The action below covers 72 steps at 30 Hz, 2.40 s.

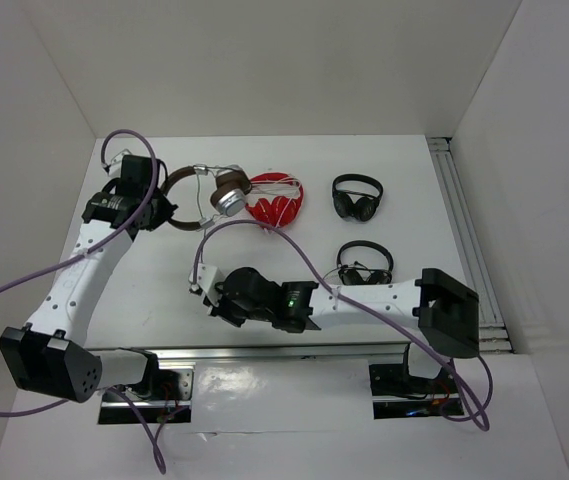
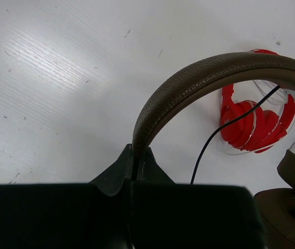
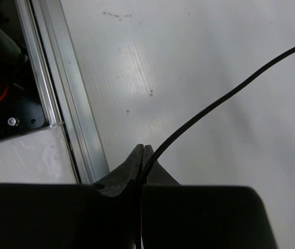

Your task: Wrap the headphones

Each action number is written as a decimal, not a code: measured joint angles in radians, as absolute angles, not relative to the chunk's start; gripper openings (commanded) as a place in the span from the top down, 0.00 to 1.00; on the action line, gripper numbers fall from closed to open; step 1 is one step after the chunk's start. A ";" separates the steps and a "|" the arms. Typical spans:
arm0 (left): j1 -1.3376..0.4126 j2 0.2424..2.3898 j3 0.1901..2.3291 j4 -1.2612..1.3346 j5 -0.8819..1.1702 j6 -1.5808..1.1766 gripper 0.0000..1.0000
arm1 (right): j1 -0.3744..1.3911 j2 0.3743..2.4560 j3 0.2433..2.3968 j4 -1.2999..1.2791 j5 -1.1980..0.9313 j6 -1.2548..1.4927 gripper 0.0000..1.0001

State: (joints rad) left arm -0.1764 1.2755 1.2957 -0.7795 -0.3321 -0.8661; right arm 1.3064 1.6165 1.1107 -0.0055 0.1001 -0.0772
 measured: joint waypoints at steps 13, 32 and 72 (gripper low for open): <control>-0.167 1.322 1.265 -0.778 -0.421 -0.837 1.00 | 1.313 1.642 1.166 -0.020 0.036 -0.092 1.00; -0.516 1.416 1.278 -0.856 -0.738 -0.664 1.00 | 1.224 1.552 1.422 -0.340 0.042 -0.220 1.00; -0.717 1.062 1.079 -0.733 -0.587 -0.446 1.00 | 0.829 1.402 1.263 -0.235 0.327 -0.278 0.74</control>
